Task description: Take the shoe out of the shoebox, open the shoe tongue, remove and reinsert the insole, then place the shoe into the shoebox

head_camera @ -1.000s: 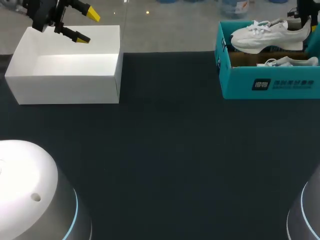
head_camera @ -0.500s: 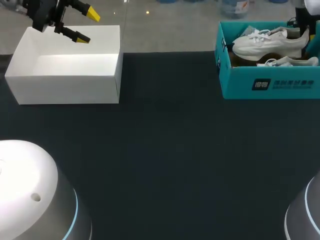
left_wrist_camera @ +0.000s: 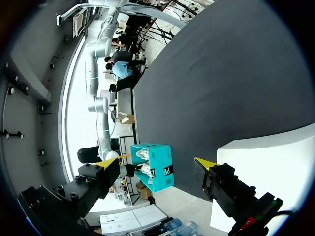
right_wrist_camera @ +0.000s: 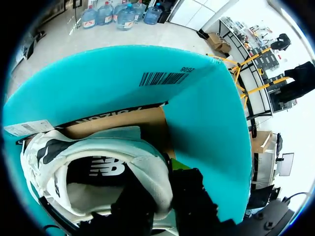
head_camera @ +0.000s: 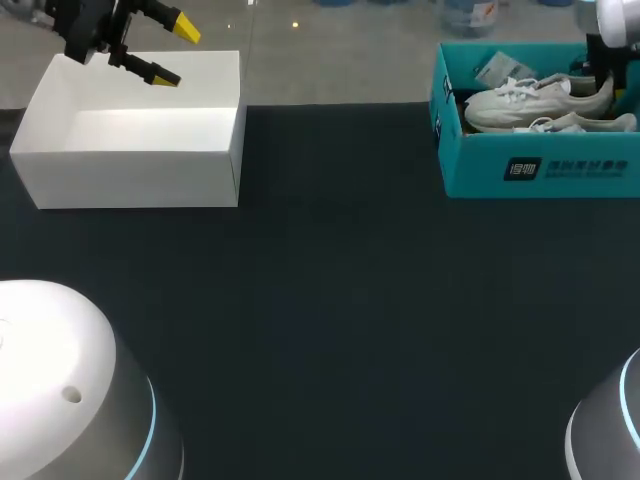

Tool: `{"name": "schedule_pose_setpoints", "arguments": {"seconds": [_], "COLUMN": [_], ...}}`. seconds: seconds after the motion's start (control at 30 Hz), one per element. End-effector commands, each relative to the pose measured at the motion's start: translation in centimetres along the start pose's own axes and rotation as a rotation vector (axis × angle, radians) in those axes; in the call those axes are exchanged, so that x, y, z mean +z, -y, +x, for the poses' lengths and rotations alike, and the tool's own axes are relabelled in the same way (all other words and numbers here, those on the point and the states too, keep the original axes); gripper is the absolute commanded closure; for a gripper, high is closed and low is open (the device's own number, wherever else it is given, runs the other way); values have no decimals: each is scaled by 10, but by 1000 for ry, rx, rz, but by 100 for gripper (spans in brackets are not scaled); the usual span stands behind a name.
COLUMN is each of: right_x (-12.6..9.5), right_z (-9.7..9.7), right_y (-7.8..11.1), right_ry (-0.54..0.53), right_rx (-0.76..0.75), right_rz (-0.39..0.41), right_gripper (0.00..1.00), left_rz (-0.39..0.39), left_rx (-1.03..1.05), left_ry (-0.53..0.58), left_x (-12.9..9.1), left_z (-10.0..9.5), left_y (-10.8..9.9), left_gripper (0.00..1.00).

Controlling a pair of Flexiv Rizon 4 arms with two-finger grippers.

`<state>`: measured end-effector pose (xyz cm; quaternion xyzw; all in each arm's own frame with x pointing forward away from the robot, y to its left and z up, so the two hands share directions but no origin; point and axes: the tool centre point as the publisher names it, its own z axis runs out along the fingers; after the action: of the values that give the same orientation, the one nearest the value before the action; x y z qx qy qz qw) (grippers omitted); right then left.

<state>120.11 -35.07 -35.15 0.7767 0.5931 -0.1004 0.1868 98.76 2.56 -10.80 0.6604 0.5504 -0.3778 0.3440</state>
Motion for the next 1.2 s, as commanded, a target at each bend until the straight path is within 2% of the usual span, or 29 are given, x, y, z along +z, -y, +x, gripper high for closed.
{"name": "schedule_pose_setpoints", "arguments": {"seconds": [0.03,0.3,0.47,0.6,0.67,0.7,0.77,0.8,0.87,0.9,1.2], "right_x": [8,16,10,0,-5,-7,-13,-16,-22,-25,-64], "right_z": [8,13,7,0,-1,-2,-3,-4,-5,-5,-6], "right_y": [-8,0,2,2,1,1,2,2,3,3,8], "right_ry": [8,8,10,9,9,9,11,8,2,1,-43], "right_rx": [-4,-8,17,32,33,33,36,38,40,39,50], "right_rz": [59,94,88,67,58,52,42,37,26,20,-13], "right_gripper": [100,100,100,73,53,32,20,19,5,0,0], "left_rz": [1,1,1,1,1,1,1,1,1,1,1], "left_rx": [1,1,1,1,1,1,1,1,1,1,1], "left_ry": [-3,-3,-3,-3,-3,-3,-3,-3,-3,-3,-3], "left_x": [0,0,0,0,0,0,0,0,0,0,0], "left_z": [0,0,0,0,0,0,0,0,0,0,0], "left_y": [0,0,0,0,0,0,0,0,0,0,0], "left_gripper": [0,0,0,0,0,0,0,0,0,0,0]}}
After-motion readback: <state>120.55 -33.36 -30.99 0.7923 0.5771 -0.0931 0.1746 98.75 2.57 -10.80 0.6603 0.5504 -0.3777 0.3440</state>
